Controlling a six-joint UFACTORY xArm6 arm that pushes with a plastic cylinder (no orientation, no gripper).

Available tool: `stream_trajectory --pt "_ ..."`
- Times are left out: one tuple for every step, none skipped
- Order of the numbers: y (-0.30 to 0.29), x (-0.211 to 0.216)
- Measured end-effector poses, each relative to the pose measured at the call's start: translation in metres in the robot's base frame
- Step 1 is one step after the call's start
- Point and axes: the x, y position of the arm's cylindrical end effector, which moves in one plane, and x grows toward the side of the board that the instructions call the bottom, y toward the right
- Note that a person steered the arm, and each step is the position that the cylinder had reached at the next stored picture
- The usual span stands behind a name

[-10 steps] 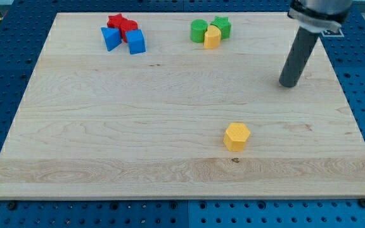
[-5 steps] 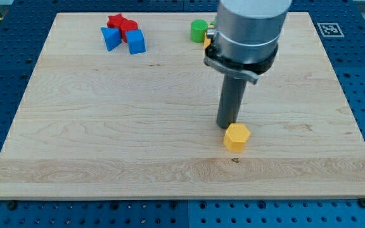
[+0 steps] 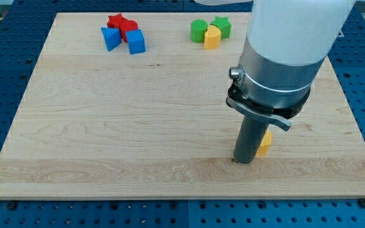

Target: Move the yellow hexagon towards center right

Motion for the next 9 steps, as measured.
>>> stream_trajectory --pt "0.010 -0.007" --pt "0.018 -0.011" --pt "0.026 -0.017" --pt "0.058 -0.017" --pt "0.078 -0.021" --pt "0.076 -0.040" --pt "0.077 -0.052" --pt "0.100 -0.056" --pt "0.116 -0.064"
